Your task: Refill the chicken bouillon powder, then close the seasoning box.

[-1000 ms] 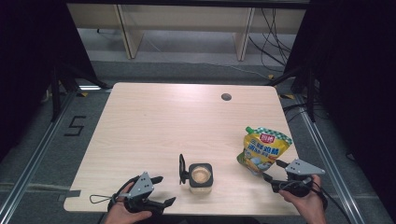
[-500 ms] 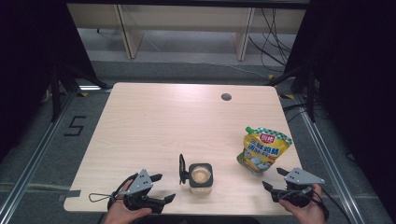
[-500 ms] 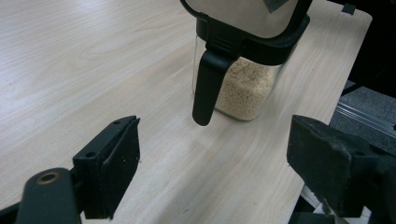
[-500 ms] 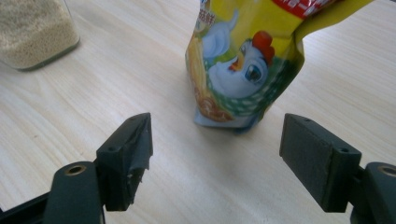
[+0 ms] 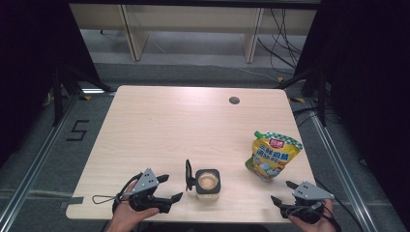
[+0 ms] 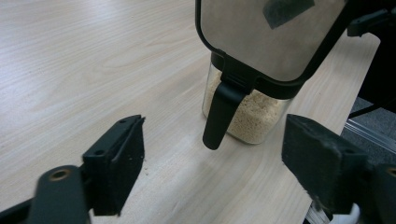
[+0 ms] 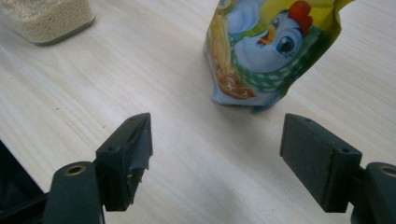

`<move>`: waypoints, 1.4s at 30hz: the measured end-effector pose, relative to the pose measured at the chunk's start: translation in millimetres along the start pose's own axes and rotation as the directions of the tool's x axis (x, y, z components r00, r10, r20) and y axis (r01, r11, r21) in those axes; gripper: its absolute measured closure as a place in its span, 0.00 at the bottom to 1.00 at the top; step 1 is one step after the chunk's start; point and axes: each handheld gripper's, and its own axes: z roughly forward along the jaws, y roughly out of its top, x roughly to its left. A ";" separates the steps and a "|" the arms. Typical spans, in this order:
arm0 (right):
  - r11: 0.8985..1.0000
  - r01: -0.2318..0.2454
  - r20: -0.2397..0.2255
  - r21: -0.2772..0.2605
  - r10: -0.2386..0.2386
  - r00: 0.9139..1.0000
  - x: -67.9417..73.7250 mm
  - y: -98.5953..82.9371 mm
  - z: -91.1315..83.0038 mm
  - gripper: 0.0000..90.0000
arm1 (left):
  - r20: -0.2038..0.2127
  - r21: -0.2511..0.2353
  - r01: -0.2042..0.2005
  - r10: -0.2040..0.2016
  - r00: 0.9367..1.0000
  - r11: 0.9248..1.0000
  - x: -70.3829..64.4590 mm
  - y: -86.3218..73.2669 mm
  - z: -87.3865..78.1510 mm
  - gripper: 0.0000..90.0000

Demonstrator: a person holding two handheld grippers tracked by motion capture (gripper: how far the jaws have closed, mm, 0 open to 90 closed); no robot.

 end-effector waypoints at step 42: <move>0.997 0.074 -0.032 0.033 -0.073 0.997 9.7 3.6 8.1 0.31 | 0.033 -0.038 -0.109 0.110 0.993 0.993 -16.3 42.3 1.5 0.99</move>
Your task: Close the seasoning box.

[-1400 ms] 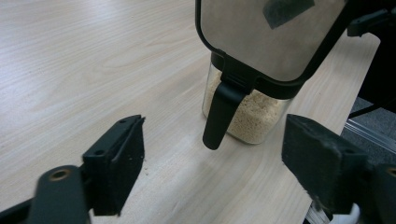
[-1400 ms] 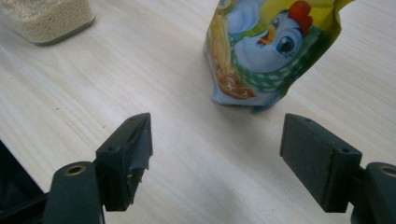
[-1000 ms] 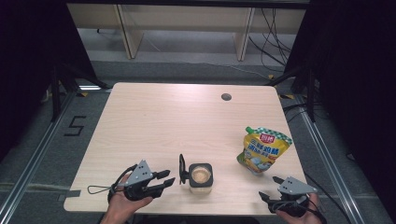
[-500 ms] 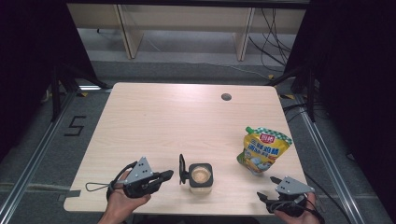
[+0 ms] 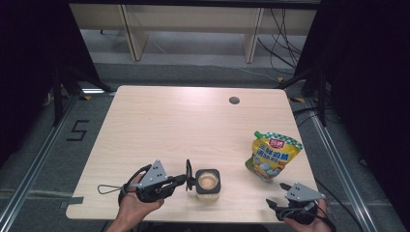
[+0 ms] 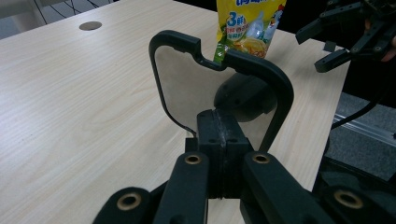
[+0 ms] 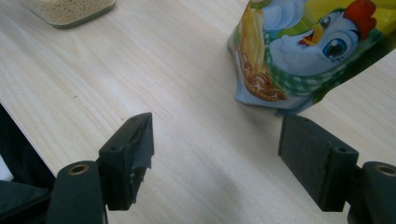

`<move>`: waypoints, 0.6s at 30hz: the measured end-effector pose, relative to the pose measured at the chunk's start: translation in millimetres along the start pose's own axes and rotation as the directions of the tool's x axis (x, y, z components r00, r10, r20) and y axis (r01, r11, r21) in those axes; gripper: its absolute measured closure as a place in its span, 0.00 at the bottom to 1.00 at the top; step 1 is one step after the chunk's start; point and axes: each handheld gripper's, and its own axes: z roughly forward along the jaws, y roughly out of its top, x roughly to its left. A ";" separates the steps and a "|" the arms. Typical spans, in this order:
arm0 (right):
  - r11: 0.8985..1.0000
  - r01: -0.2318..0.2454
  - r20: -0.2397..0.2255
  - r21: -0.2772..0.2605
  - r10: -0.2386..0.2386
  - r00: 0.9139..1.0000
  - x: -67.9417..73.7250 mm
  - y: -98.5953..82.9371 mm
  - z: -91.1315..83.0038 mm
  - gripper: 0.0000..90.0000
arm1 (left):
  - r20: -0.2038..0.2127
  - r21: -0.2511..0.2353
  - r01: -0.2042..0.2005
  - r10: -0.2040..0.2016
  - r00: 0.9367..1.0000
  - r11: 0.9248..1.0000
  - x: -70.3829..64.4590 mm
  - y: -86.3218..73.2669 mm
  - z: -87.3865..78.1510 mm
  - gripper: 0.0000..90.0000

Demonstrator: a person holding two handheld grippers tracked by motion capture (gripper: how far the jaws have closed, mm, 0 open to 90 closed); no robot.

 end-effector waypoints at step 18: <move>1.000 -0.014 -0.002 0.012 0.014 1.000 1.4 0.4 -0.9 0.31 | 0.052 0.013 -0.035 0.034 0.998 0.999 -11.1 10.4 21.7 0.99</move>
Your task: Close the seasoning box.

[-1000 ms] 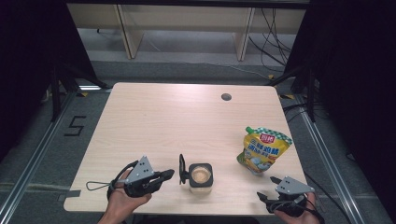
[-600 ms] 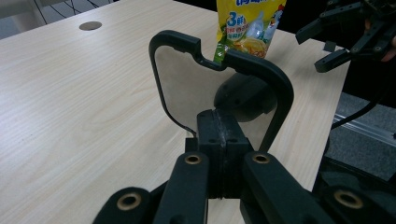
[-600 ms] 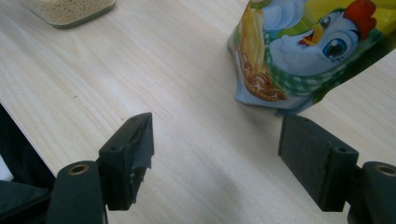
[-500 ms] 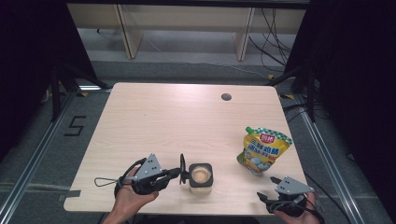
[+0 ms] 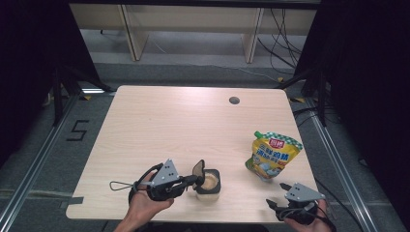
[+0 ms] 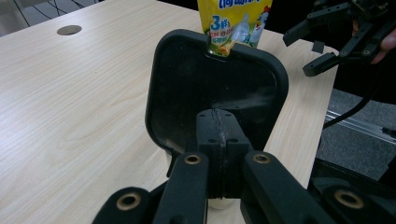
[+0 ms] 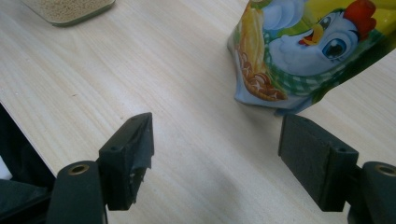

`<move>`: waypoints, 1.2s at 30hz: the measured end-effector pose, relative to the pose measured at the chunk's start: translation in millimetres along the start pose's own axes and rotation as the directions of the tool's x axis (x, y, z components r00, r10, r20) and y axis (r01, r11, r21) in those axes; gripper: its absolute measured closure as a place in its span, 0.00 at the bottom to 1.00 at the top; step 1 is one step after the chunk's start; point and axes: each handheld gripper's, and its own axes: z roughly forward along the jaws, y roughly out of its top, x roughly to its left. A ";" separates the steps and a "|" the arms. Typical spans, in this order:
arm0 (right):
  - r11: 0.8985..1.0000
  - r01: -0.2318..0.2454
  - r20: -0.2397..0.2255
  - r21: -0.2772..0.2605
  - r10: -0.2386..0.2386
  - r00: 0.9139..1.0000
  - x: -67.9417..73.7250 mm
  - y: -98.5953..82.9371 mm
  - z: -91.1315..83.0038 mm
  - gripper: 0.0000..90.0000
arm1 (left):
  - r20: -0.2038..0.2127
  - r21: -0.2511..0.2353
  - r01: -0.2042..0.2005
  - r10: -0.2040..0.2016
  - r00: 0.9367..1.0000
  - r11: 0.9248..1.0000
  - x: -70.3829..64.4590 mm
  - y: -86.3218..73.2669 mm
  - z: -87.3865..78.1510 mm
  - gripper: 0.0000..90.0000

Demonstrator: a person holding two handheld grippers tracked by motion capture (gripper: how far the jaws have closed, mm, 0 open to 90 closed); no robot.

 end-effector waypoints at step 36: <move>0.999 0.033 0.000 -0.007 -0.033 0.999 0.1 -0.1 1.0 0.31 | 0.027 -0.044 0.051 -0.050 0.998 0.998 4.8 -7.6 -3.5 0.51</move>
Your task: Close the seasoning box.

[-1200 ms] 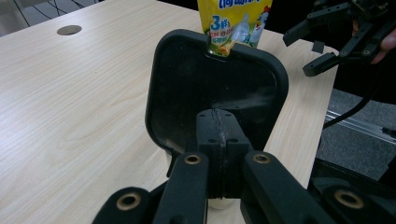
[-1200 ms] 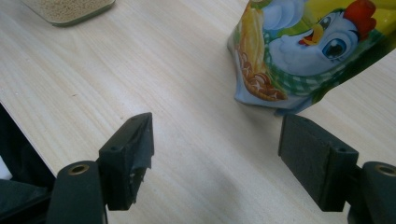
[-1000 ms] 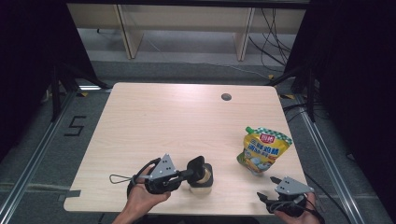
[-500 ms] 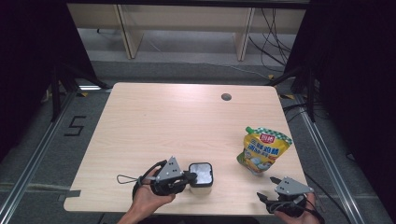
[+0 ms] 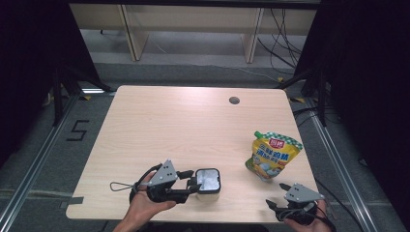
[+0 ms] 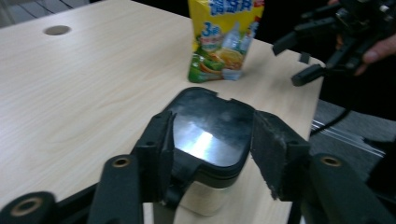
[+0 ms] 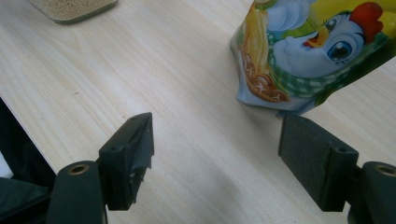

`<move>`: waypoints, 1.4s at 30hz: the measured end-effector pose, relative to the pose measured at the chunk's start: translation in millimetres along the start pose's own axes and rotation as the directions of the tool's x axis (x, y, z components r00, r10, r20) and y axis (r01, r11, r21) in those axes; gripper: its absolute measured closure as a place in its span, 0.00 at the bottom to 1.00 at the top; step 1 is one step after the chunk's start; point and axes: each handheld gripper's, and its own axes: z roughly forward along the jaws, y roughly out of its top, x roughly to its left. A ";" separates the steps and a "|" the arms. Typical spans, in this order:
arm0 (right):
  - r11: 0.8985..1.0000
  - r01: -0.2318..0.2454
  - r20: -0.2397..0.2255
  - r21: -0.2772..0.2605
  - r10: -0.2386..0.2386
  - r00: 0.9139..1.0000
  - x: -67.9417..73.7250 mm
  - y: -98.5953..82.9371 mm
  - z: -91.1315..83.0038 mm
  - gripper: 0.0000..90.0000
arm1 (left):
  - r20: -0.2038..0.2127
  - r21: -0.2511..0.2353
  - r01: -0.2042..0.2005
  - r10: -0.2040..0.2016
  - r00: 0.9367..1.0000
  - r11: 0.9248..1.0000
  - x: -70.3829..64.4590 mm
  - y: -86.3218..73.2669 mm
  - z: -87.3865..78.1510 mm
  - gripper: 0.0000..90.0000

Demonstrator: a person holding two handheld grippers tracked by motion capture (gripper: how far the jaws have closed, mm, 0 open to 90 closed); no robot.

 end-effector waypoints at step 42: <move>1.000 -0.007 -0.014 0.010 0.007 1.000 2.4 -0.1 0.5 0.30 | -0.091 0.150 -0.019 0.033 0.995 0.989 7.5 -63.5 -25.4 0.21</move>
